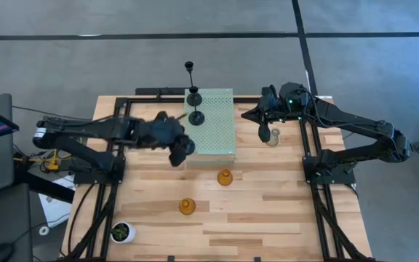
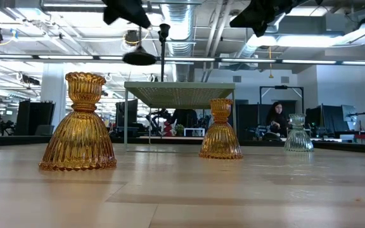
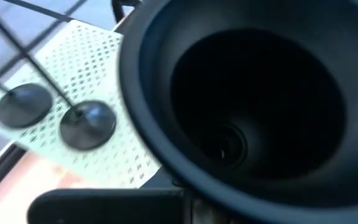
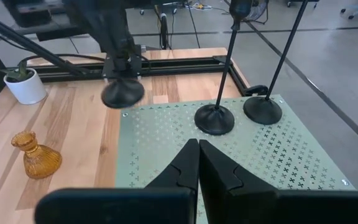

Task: Pick & Place candle stick holders
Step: Put the black candle holder on the shelf aligned with the other black candle holder

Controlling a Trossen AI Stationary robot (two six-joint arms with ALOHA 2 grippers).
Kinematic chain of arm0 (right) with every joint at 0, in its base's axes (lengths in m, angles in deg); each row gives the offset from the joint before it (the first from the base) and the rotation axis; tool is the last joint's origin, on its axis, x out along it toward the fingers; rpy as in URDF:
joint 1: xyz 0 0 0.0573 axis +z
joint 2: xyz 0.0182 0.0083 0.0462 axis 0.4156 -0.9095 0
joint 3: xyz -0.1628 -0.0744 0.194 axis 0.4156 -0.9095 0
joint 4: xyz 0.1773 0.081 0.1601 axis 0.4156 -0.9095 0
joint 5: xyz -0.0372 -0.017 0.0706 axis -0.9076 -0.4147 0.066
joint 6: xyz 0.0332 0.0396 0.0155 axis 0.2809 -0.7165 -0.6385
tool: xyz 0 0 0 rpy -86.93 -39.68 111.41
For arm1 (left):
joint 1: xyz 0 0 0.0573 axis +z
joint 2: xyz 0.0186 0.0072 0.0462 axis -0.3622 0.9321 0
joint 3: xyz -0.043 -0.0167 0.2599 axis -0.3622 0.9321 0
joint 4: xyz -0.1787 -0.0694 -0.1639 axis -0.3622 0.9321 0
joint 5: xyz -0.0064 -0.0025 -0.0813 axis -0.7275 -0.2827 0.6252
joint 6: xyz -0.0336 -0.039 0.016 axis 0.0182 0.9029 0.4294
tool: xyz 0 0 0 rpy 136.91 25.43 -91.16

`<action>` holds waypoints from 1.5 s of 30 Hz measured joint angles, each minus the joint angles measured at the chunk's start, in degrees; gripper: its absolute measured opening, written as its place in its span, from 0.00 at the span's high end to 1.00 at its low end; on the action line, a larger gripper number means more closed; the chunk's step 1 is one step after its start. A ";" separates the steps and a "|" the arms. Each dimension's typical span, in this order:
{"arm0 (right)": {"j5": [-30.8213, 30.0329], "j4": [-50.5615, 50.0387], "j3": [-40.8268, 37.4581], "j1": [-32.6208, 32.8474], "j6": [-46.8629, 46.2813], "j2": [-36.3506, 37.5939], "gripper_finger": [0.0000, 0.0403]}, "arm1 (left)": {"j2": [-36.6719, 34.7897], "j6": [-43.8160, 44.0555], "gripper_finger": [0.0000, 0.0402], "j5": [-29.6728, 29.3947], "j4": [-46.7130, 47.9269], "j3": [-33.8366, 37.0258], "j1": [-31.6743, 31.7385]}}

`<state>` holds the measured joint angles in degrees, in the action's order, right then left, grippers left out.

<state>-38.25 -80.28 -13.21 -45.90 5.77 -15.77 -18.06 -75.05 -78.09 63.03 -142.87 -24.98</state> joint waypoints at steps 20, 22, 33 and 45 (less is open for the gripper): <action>0.00 -0.90 0.00 -0.02 -0.02 0.00 1.00 | 7.73 -6.71 0.97 13.53 -9.21 -0.11 14.43; 0.00 -0.90 0.00 -0.02 -0.04 0.00 1.00 | 7.79 -6.71 0.97 13.49 -8.92 -0.09 14.44; 0.00 -0.92 0.00 0.00 -0.07 0.00 1.00 | 10.13 -6.71 0.97 13.50 -9.07 -0.09 14.38; 0.00 -1.07 0.00 0.00 -0.09 0.00 1.00 | 10.27 -6.67 0.90 13.44 -8.99 -0.09 14.38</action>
<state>-38.25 -81.34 -13.21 -45.90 5.68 -15.77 -7.79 -81.72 -64.65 54.04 -142.96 -10.60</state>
